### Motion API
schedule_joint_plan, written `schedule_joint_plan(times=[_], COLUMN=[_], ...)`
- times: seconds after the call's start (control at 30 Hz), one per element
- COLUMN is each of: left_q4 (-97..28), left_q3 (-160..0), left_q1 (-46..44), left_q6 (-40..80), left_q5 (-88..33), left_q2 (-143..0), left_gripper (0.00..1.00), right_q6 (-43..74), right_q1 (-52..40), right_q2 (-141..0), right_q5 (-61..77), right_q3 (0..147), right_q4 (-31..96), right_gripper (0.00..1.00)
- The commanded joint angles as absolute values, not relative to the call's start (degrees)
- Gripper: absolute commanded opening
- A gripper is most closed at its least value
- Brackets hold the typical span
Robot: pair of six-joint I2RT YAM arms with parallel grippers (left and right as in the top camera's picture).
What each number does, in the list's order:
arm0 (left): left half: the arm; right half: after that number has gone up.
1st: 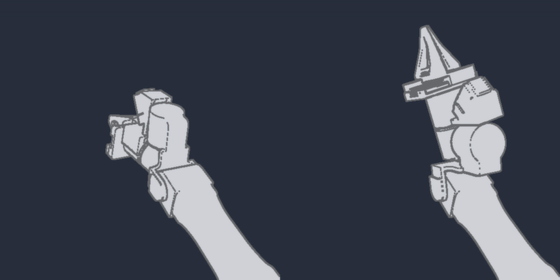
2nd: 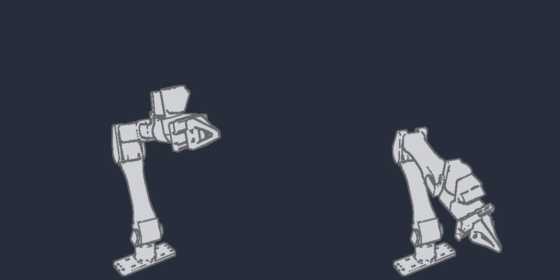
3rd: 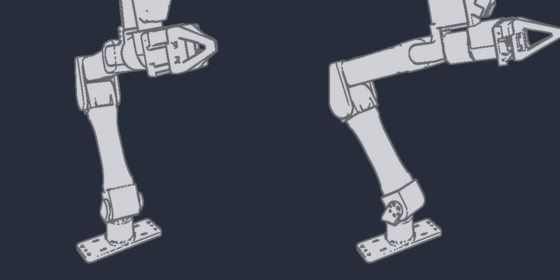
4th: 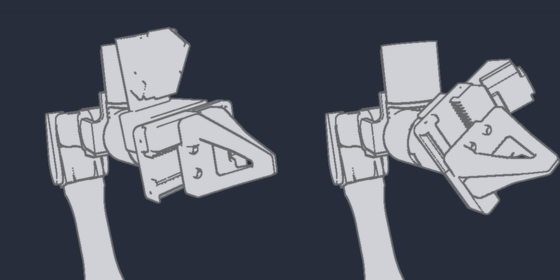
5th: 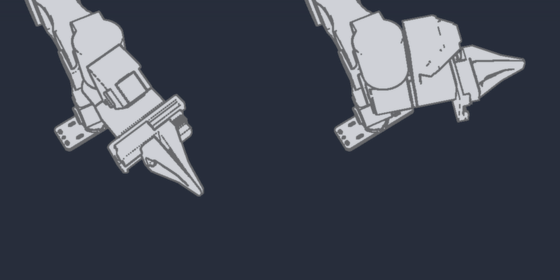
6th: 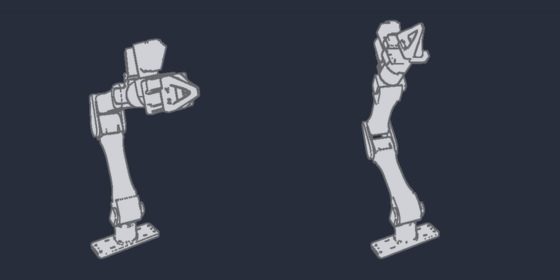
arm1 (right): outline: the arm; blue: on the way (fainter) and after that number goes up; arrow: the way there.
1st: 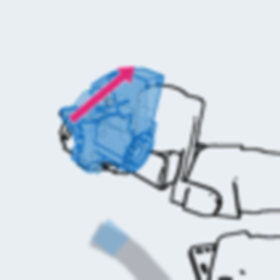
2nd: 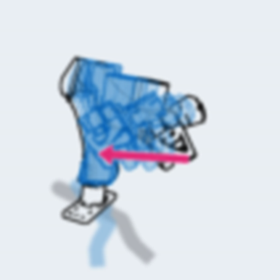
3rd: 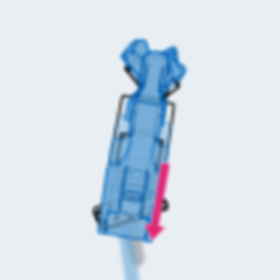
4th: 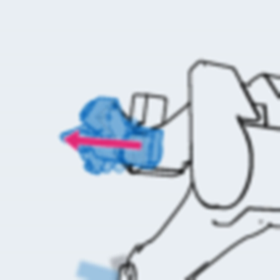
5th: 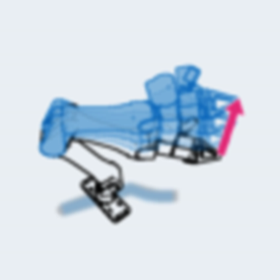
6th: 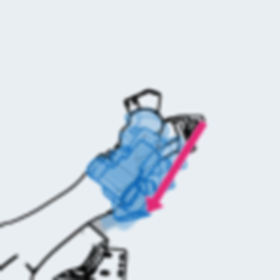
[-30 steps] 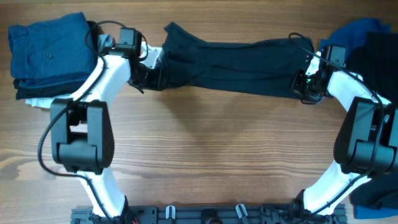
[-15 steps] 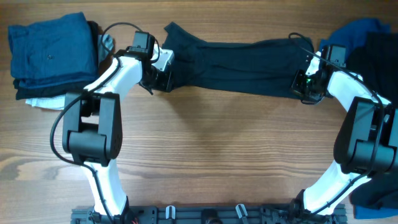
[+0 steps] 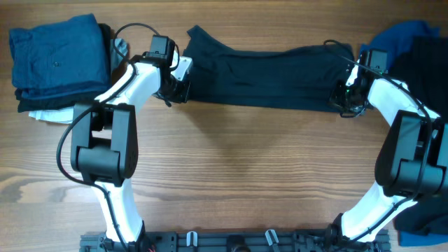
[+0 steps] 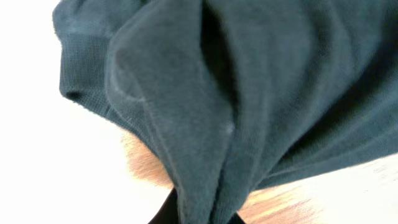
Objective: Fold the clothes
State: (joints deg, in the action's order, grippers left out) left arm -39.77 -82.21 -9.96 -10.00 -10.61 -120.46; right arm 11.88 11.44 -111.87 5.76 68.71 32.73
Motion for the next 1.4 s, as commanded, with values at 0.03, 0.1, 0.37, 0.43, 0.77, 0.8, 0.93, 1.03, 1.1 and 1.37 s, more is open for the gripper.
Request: schedule_joint_plan(times=[0.03,0.1,0.37,0.43,0.77,0.8,0.93,1.03,1.1,1.37], left_q4=[-45.9,-48.4,-57.1,-57.1,-45.6,-44.5,-43.4,-40.9,-39.2,-36.6], left_q3=[-81.2,-81.2,-81.2,-81.2,-82.7,-82.7,-82.7,-82.7,-82.7,-82.7], left_q1=[-6.8,-6.4,-6.4,-6.4,-6.4,-6.4,-6.3,-6.4,-6.4,-7.0], left_q6=[-7.2,-3.4,5.0,5.5,7.2,7.2,7.1,7.4,7.3,6.8], left_q5=[-1.4,-1.4,-1.5,-1.7,-6.1,-7.0,-7.0,-7.7,-12.3,-18.2], left_q2=[-121.6,-121.6,-119.8,-117.0,-94.6,-94.0,-96.6,-101.4,-105.3,-113.5], left_gripper=[0.08,0.07,0.06,0.07,0.61,0.62,0.6,0.58,0.54,0.45], right_q6=[12.0,12.1,13.6,13.5,6.0,5.9,0.8,-1.5,-1.5,-2.8], right_q1=[12.0,12.0,12.0,12.0,11.9,11.9,11.9,11.1,9.3,0.5], right_q2=[-113.1,-113.0,-112.1,-110.9,-95.7,-94.9,-95.4,-97.8,-100.2,-110.8], right_q5=[-4.1,-4.7,-4.1,-3.3,15.1,15.2,22.6,27.7,27.7,24.3], right_q3=[67.4,67.4,67.7,68.5,76.5,76.5,76.4,76.4,76.4,76.4], right_q4=[39.5,41.2,47.2,48.0,51.3,51.3,50.0,47.6,48.0,50.0], right_gripper=[0.04,0.04,0.04,0.04,0.04,0.04,0.04,0.04,0.04,0.04])
